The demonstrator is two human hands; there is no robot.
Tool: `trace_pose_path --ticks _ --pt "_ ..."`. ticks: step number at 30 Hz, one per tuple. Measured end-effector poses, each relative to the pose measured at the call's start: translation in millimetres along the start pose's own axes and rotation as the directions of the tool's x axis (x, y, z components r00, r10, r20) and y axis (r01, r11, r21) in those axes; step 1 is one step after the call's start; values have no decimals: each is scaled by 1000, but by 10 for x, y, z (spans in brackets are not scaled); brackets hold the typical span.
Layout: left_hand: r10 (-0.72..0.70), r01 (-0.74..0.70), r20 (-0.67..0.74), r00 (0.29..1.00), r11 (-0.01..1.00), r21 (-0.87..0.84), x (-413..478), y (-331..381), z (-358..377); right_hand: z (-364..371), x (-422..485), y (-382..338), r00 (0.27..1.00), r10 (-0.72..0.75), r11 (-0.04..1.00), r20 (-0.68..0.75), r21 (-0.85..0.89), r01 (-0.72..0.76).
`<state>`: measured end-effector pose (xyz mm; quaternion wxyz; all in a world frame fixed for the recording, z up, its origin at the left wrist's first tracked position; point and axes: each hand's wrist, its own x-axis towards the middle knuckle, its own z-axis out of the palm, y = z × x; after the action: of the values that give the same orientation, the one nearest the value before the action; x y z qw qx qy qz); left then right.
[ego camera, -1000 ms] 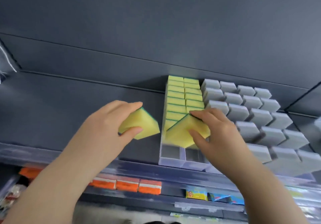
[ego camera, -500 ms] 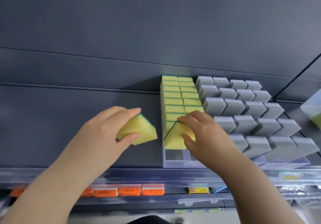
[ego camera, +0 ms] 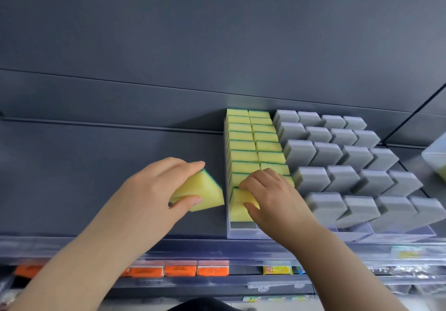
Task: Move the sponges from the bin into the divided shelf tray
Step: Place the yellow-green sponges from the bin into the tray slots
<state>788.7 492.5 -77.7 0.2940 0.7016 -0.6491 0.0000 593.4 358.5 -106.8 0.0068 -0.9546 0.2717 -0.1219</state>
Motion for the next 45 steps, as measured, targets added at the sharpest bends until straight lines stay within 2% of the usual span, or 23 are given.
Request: trace_pose_path --ticks 7,11,16,23,28,32,37,41,45 --pt "42 -42 6 999 999 -21 26 56 65 33 -66 50 1000 1 999 -11 41 -1" --pt "129 -129 -4 992 990 -52 79 201 86 -87 -121 184 995 92 979 -30 185 -85" --pt "133 -125 75 988 987 -99 149 408 212 -264 -275 289 982 175 949 -73 277 -149" --pt "204 -187 149 967 975 -123 255 448 608 -280 -442 320 978 202 934 -43 308 -179" --pt "268 -268 -6 963 962 -52 235 462 828 -223 -477 276 983 183 924 29 335 -182" --pt "289 -288 -88 953 957 33 179 452 891 -111 -464 206 990 138 959 9 247 -136" --pt "349 -345 -55 935 936 67 129 370 928 -4 -433 143 996 57 996 -70 77 -52" --pt "365 -364 -18 931 930 48 68 354 973 56 -442 122 998 25 1000 -50 17 -25" --pt "334 -334 -20 943 943 -1 90 323 880 81 -455 92 998 62 998 -19 -6 -62"
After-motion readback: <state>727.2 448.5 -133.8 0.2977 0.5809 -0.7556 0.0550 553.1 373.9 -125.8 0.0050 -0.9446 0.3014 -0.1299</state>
